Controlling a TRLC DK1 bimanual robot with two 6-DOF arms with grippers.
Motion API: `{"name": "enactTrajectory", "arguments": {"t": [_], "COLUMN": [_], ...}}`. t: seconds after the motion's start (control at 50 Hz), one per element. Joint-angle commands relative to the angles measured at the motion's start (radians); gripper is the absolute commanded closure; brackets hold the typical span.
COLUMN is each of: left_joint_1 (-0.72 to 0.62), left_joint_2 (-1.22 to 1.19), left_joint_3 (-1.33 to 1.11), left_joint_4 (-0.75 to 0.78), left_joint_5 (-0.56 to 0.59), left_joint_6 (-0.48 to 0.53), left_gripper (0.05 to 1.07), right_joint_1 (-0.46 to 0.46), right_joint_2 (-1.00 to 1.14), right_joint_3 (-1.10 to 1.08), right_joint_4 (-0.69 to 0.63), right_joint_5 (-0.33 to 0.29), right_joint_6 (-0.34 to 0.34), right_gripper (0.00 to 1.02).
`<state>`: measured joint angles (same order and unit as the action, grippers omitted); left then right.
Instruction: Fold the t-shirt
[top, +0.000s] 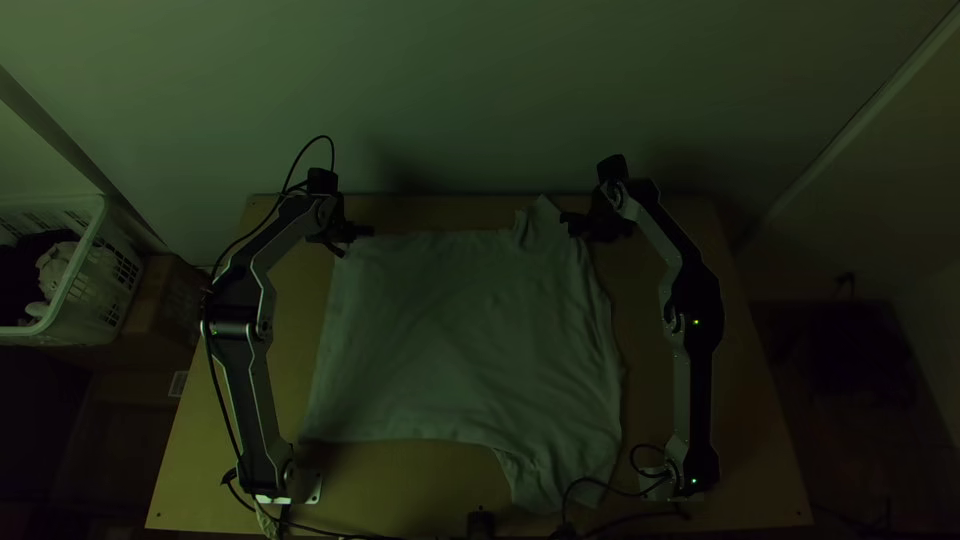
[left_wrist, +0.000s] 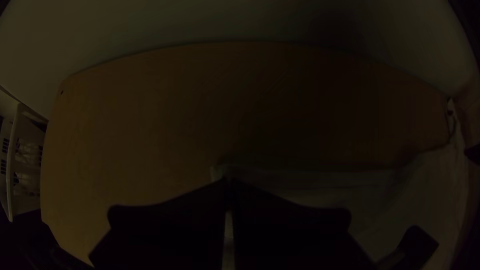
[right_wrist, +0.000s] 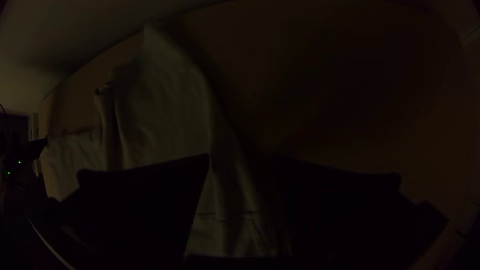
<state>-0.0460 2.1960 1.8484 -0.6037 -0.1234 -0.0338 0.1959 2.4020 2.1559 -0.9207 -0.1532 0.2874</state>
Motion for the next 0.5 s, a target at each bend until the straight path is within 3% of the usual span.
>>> {"name": "enactTrajectory", "arguments": {"t": [0.0,0.04,0.08,0.48], "left_joint_1": [0.011,0.011,0.011,0.038], "left_joint_2": [-0.022,-0.022,-0.022,-0.073], "left_joint_3": [-0.037,-0.038,-0.043,-0.067], "left_joint_4": [-0.022,-0.022,-0.021,-0.015], "left_joint_5": [0.001,0.001,0.001,0.041], "left_joint_6": [0.000,-0.003,-0.005,-0.017], "left_gripper": [1.05,1.05,1.05,1.05], "right_joint_1": [0.016,0.017,0.019,-0.007], "right_joint_2": [0.042,0.043,0.046,-0.015], "right_joint_3": [0.044,0.045,0.045,0.002], "right_joint_4": [0.008,0.023,0.026,0.025], "right_joint_5": [0.003,0.003,0.003,0.007], "right_joint_6": [-0.013,-0.021,-0.022,-0.034], "right_gripper": [0.86,0.96,0.99,0.99]}}
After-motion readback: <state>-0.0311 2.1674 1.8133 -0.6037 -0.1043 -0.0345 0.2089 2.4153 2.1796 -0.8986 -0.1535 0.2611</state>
